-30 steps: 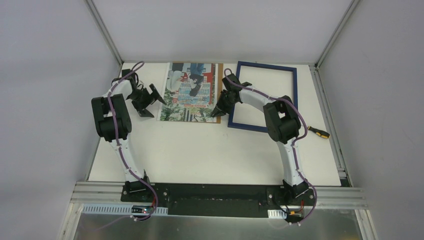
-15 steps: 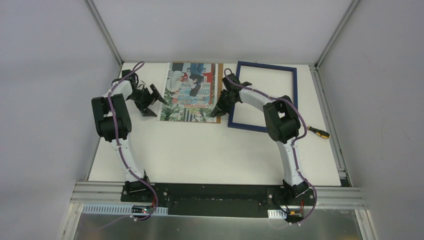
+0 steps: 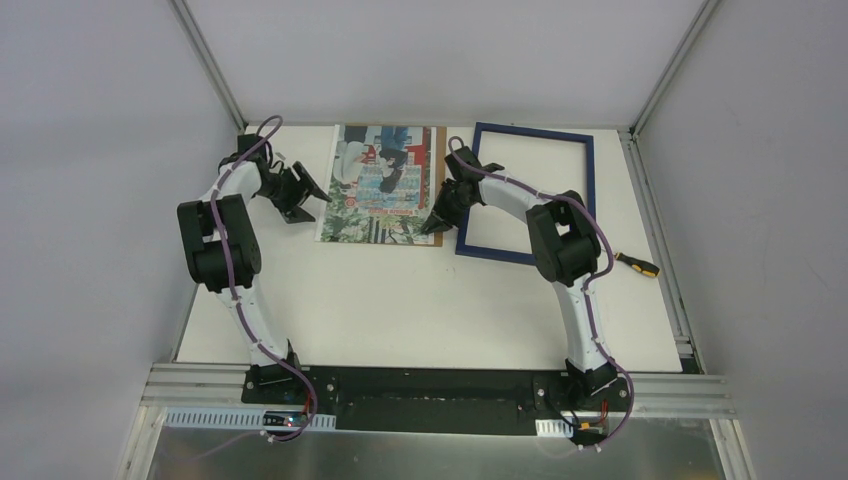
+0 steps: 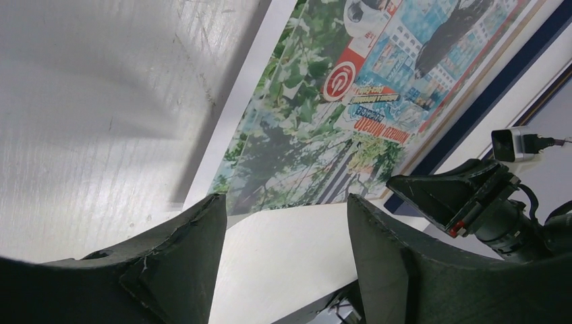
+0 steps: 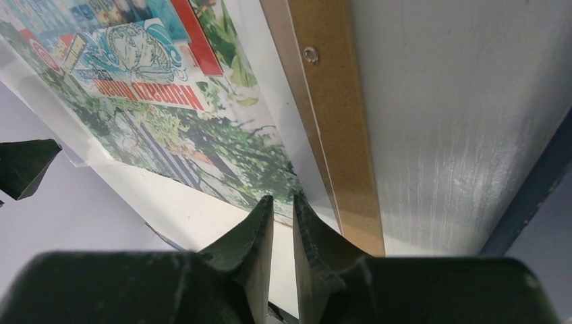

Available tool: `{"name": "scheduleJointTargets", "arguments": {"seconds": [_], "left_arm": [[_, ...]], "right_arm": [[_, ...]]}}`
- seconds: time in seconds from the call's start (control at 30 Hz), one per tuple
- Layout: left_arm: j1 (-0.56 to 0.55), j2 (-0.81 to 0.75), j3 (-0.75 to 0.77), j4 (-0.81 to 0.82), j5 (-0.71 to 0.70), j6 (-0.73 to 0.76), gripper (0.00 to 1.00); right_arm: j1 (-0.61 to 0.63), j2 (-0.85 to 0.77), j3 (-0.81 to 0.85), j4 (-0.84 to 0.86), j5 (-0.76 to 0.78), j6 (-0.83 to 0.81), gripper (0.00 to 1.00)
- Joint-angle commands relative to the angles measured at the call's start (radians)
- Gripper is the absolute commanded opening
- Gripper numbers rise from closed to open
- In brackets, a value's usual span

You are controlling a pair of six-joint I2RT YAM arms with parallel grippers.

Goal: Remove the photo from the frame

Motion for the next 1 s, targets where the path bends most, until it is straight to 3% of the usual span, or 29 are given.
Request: {"name": "scheduleJointTargets", "arguments": {"seconds": [0.0,0.27,0.43,0.73,0.87,0.97], "left_arm": [[-0.023,-0.035,-0.035,0.038,0.116,-0.079,0.63],[-0.024,0.014,-0.039,0.060,0.155,-0.123,0.34],[-0.025,0.027,-0.051,0.066,0.161,-0.134,0.30],[-0.049,0.059,-0.065,0.080,0.164,-0.148,0.39],[-0.046,0.036,-0.084,0.079,0.116,-0.133,0.61],[-0.043,0.016,-0.090,0.077,0.091,-0.122,0.70]], "right_arm": [[0.003,0.044,0.007,-0.068,0.042,-0.030,0.20],[0.001,0.046,0.024,-0.086,0.029,-0.057,0.24],[-0.002,0.003,0.037,-0.092,0.019,-0.074,0.42],[-0.008,-0.066,0.120,-0.178,0.030,-0.149,0.65],[-0.006,-0.062,0.153,-0.211,0.042,-0.201,0.70],[-0.007,-0.032,0.173,-0.236,0.047,-0.214,0.68]]}}
